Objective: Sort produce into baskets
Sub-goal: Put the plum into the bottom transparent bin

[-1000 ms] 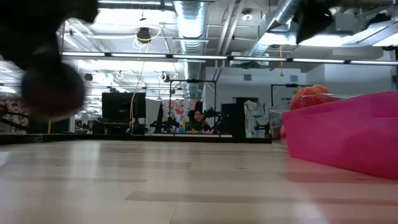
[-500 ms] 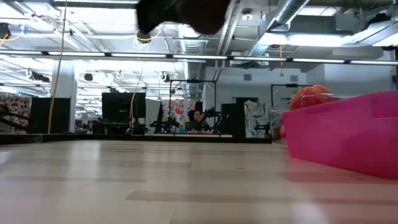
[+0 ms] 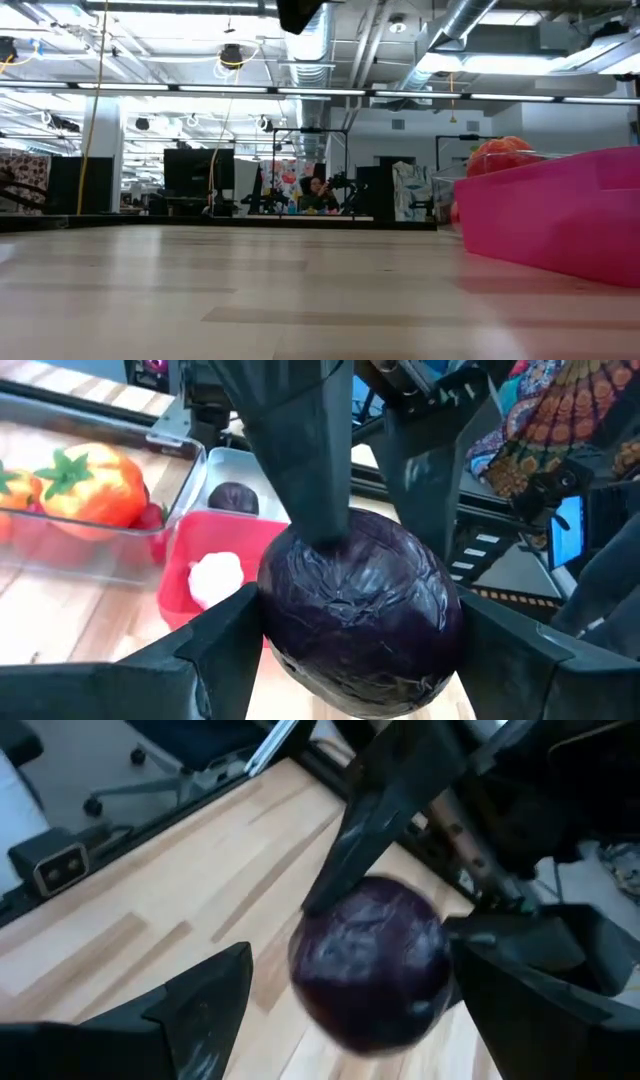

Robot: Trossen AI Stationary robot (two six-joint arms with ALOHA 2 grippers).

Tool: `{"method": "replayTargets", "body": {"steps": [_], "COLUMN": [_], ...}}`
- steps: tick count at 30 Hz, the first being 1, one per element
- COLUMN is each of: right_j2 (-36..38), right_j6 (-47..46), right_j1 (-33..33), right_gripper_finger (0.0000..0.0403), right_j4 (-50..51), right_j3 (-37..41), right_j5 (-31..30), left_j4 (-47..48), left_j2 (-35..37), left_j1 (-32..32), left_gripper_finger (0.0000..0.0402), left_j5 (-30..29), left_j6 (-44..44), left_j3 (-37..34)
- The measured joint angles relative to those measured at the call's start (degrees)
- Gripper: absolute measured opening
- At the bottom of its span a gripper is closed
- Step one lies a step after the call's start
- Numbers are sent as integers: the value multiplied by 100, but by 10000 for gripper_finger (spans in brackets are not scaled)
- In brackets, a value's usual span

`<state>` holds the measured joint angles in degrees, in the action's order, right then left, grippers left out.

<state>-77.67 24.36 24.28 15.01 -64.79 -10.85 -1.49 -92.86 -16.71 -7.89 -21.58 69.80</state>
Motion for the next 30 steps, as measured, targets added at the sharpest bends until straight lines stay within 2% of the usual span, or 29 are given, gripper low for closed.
{"method": "replayTargets", "body": {"steps": [6, 14, 30], "right_j2": [0, 0, 7], "right_j6": [13, 7, 12], "right_j1": [-116, -221, -186], "right_gripper_finger": [370, 357, 330], "right_j4": [-391, -226, -103], "right_j3": [0, 0, -2], "right_j5": [2, 50, 39], "left_j4": [-190, -415, -567], "left_j2": [0, 0, 0], "left_j1": [0, 7, 92], "left_gripper_finger": [264, 264, 265], "left_j5": [-6, -51, -31], "left_j6": [254, 727, 629], "left_j3": [0, -4, -8]}}
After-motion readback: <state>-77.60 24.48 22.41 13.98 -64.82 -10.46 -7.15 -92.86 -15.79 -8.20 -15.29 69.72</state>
